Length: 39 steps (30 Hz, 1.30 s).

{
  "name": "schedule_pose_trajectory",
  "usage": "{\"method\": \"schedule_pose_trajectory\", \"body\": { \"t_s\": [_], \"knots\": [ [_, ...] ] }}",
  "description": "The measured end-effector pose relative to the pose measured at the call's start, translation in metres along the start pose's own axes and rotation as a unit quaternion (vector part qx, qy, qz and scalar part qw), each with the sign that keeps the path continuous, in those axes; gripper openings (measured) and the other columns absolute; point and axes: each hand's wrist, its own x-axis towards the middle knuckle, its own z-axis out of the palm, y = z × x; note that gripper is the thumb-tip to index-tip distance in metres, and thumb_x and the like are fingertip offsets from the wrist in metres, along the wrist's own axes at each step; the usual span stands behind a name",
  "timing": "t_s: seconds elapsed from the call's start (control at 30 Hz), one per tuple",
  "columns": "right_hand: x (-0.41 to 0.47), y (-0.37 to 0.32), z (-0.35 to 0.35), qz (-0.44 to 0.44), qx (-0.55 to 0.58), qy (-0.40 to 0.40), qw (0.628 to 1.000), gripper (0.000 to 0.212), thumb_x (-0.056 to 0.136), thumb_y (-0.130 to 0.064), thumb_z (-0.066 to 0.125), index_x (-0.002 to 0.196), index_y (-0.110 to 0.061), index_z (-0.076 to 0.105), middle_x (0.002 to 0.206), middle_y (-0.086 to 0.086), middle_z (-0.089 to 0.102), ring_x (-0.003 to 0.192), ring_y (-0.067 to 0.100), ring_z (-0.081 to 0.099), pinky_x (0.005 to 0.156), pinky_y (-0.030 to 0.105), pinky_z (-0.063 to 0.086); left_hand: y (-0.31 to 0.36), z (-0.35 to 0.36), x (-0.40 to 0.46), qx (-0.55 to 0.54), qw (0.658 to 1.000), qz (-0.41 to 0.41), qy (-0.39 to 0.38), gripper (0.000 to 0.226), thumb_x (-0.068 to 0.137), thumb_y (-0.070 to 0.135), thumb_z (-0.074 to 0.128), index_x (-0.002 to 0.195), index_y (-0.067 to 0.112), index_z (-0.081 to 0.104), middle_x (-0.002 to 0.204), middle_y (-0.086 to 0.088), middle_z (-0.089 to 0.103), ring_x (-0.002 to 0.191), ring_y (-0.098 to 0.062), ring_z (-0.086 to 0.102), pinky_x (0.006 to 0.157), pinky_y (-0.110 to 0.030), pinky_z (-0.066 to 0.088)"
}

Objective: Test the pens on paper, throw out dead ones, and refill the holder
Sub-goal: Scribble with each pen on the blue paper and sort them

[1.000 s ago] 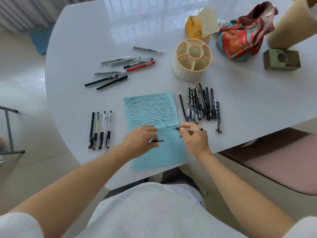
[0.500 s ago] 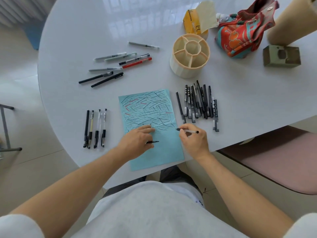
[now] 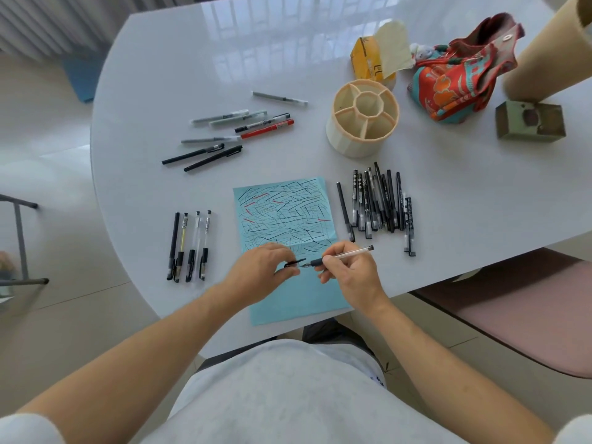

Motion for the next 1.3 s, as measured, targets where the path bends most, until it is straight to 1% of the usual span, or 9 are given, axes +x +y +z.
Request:
{"method": "schedule_pose_trajectory", "body": {
  "t_s": [0.23, 0.4, 0.6, 0.77, 0.93, 1.03, 1.13, 1.2, 1.3],
  "knots": [
    [0.006, -0.013, 0.019, -0.003, 0.013, -0.007, 1.000, 0.004, 0.088, -0.017, 0.067, 0.084, -0.015, 0.068, 0.072, 0.010, 0.073, 0.069, 0.043, 0.071, 0.071, 0.049, 0.060, -0.004, -0.019, -0.007, 0.011, 1.000, -0.012, -0.002, 0.022, 0.092, 0.049, 0.060, 0.093, 0.027, 0.066, 0.083, 0.011, 0.067, 0.076, -0.014, 0.060, 0.068, -0.038, 0.051],
    [0.012, -0.018, 0.044, 0.021, 0.038, -0.038, 0.998, 0.006, 0.096, -0.009, 0.067, 0.091, -0.006, 0.067, 0.078, 0.017, 0.075, 0.068, 0.024, 0.073, 0.069, 0.038, 0.063, -0.005, -0.030, -0.018, 0.002, 0.999, -0.036, 0.010, 0.024, 0.093, 0.041, 0.061, 0.089, 0.018, 0.068, 0.076, 0.004, 0.066, 0.070, -0.019, 0.058, 0.064, -0.040, 0.048],
    [0.021, -0.028, 0.096, 0.029, 0.043, -0.046, 0.998, 0.008, 0.100, -0.004, 0.063, 0.093, -0.003, 0.066, 0.078, 0.016, 0.075, 0.066, 0.024, 0.071, 0.065, 0.031, 0.061, -0.021, -0.047, -0.048, -0.017, 0.992, -0.106, 0.063, 0.026, 0.094, 0.031, 0.062, 0.076, 0.011, 0.064, 0.063, 0.001, 0.055, 0.062, -0.022, 0.050, 0.060, -0.039, 0.041],
    [0.041, -0.044, 0.155, 0.026, 0.004, -0.072, 0.997, 0.015, 0.098, -0.011, 0.067, 0.087, -0.003, 0.063, 0.069, 0.010, 0.075, 0.053, 0.022, 0.069, 0.059, 0.033, 0.061, -0.046, -0.064, -0.072, -0.017, 0.970, -0.192, 0.148, 0.027, 0.093, 0.029, 0.065, 0.069, 0.015, 0.061, 0.055, 0.007, 0.046, 0.056, -0.021, 0.044, 0.054, -0.035, 0.035],
    [0.080, -0.062, 0.193, 0.041, -0.079, -0.177, 0.980, 0.025, 0.096, -0.028, 0.069, 0.093, -0.003, 0.066, 0.082, 0.011, 0.078, 0.060, 0.018, 0.067, 0.072, 0.044, 0.063, -0.078, -0.081, -0.089, -0.071, 0.936, -0.282, 0.198, 0.018, 0.093, 0.032, 0.064, 0.080, 0.021, 0.069, 0.054, 0.010, 0.050, 0.058, -0.020, 0.049, 0.058, -0.032, 0.040],
    [0.128, -0.079, 0.203, -0.014, -0.159, -0.137, 0.978, 0.028, 0.096, -0.034, 0.069, 0.096, -0.006, 0.069, 0.092, 0.015, 0.075, 0.068, 0.019, 0.068, 0.075, 0.044, 0.062, -0.107, -0.089, -0.096, -0.089, 0.899, -0.365, 0.227, 0.023, 0.095, 0.038, 0.060, 0.076, 0.025, 0.065, 0.059, 0.009, 0.060, 0.063, -0.018, 0.056, 0.061, -0.031, 0.044],
    [0.178, -0.093, 0.203, -0.151, -0.345, -0.046, 0.925, 0.014, 0.095, -0.019, 0.065, 0.104, -0.012, 0.073, 0.104, 0.004, 0.074, 0.094, 0.023, 0.069, 0.092, 0.038, 0.055, -0.134, -0.088, -0.107, -0.054, 0.878, -0.420, 0.223, 0.037, 0.096, 0.039, 0.057, 0.066, 0.017, 0.058, 0.059, 0.003, 0.056, 0.062, -0.022, 0.054, 0.051, -0.031, 0.037],
    [0.205, -0.096, 0.204, -0.200, -0.425, -0.032, 0.882, 0.025, 0.092, -0.010, 0.059, 0.112, -0.013, 0.073, 0.116, 0.006, 0.072, 0.108, 0.024, 0.066, 0.098, 0.036, 0.051, -0.145, -0.082, -0.110, -0.043, 0.872, -0.439, 0.213, 0.040, 0.096, 0.037, 0.058, 0.064, 0.013, 0.057, 0.062, -0.002, 0.055, 0.066, -0.028, 0.054, 0.052, -0.033, 0.036],
    [0.233, -0.097, 0.209, -0.242, -0.541, -0.039, 0.805, 0.037, 0.090, -0.003, 0.052, 0.121, -0.015, 0.070, 0.124, 0.006, 0.068, 0.114, 0.027, 0.063, 0.093, 0.035, 0.050, -0.153, -0.074, -0.108, -0.053, 0.865, -0.454, 0.207, 0.022, 0.096, 0.036, 0.059, 0.090, 0.016, 0.069, 0.082, -0.003, 0.063, 0.081, -0.027, 0.057, 0.068, -0.034, 0.043]
  ]
}}
